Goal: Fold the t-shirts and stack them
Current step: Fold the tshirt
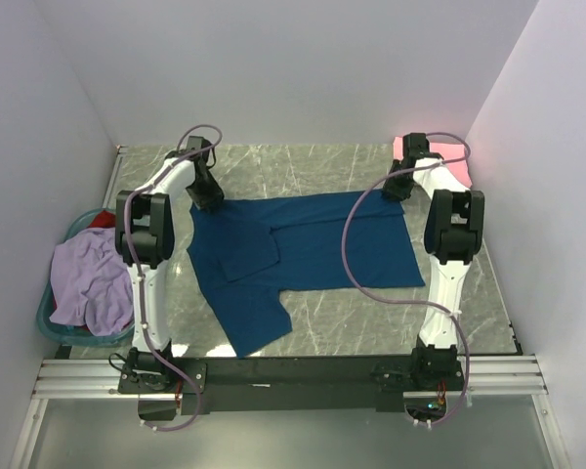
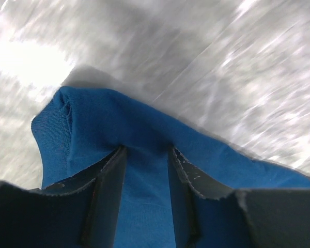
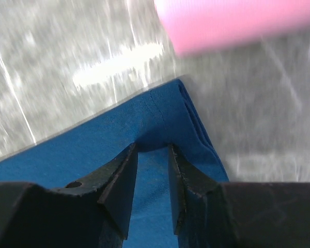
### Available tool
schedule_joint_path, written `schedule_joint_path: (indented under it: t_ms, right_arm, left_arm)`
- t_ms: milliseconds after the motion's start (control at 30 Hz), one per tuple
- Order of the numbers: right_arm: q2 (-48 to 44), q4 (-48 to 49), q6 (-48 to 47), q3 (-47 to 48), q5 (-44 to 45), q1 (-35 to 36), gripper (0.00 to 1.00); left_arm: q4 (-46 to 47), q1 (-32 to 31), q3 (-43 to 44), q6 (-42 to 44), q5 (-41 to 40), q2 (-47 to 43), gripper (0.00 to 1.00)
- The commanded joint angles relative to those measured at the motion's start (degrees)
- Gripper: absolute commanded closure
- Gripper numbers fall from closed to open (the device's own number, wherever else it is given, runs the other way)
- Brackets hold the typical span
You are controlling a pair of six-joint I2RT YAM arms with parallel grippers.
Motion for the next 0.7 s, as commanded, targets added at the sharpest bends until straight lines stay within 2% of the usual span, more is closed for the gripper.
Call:
schedule_joint_path:
  t_ms: [0,200,400,500,533,600,667]
  right_arm:
    - [4.0,-3.6,-0.5,5.9,1.2,-0.9,0.62]
    - [4.7,-4.1,-1.0,12.1,0.4,-0.9,0.62]
    - [-5.7,-0.9,-0.6,5.9,-0.3,-0.8,0.57]
    - [-13.3,0.0,-0.1,-1.0,0.6,-0.7,0.52]
    - [-15.5,0.5,0.2,-3.1,0.8,-0.7,0.51]
    - [-22.0,1.3,1.2,-9.9,1.1,-0.2,0.48]
    - [-28.2,1.6,2.3,-14.4,2.6,0.3,0.47]
  left_arm:
    - [2.0,0.2,2.8,0.0,1.9,6.6,0.55]
    - [2.3,0.8,7.1,0.1,3.5,6.7,0.48]
    - [0.8,0.9,6.9,0.6,1.1,-3.0,0.3]
    - [0.4,0.8,3.3,0.3,-0.3,-11.3,0.24]
    - [0.1,0.6,0.0,-0.4,-1.0,-13.7,0.23]
    - [-0.6,0.2,-4.3,-1.3,-2.8,-20.7,0.14]
    - [-1.4,-0.7,-11.7,-2.5,-4.0,-27.6,0.12]
